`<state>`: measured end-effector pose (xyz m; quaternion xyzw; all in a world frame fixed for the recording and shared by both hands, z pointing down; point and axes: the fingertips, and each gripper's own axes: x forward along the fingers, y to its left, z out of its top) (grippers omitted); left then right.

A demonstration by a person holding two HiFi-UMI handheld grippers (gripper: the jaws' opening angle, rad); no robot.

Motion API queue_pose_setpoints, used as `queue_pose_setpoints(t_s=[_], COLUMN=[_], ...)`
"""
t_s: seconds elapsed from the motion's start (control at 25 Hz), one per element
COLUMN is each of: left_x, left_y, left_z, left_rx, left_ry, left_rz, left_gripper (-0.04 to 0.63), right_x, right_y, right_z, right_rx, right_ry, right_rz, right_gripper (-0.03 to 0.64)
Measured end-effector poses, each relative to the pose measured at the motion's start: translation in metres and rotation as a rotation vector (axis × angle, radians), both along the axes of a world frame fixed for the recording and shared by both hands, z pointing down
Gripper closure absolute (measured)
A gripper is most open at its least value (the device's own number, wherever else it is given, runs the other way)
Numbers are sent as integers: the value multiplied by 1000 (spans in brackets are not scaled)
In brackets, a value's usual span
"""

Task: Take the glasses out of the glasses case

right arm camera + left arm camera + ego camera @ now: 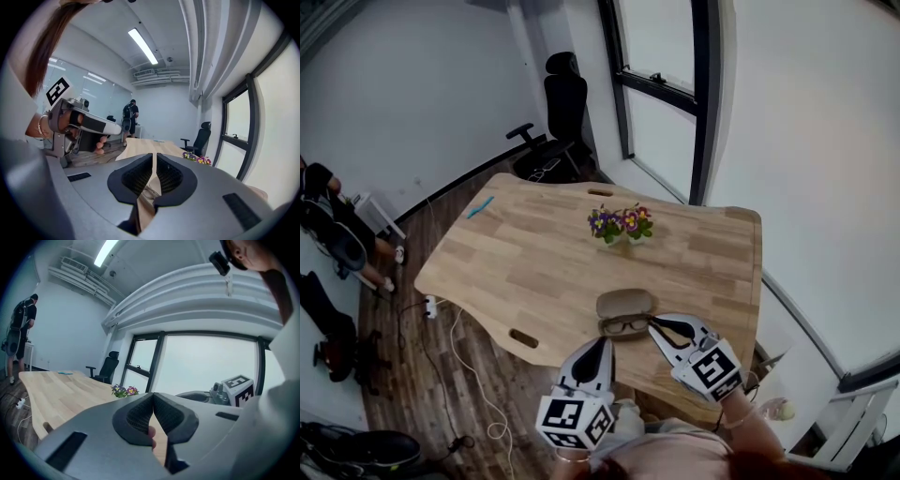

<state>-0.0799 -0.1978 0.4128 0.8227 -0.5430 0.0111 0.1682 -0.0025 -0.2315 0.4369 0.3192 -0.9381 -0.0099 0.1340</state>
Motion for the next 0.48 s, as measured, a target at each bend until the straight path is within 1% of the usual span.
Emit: queue_pose_setpoints(t_s=[0.16,0.36,0.48], left_x=[-5,-14,-21], left_y=[-17,-35,-44], left_z=[0,4,6], left_rx=[1,-11,-12], left_ry=[-4,-12,-13], left_rz=[26,39,44], left_gripper=[595,595,595], right_x=[-10,-19,-26], right_y=[-14,-30,-39], right_z=[10,25,36], right_rx=[-18,-42,-58], right_ry=[34,63,80], right_rz=[-16,-31,-42], right_gripper=[614,609,588])
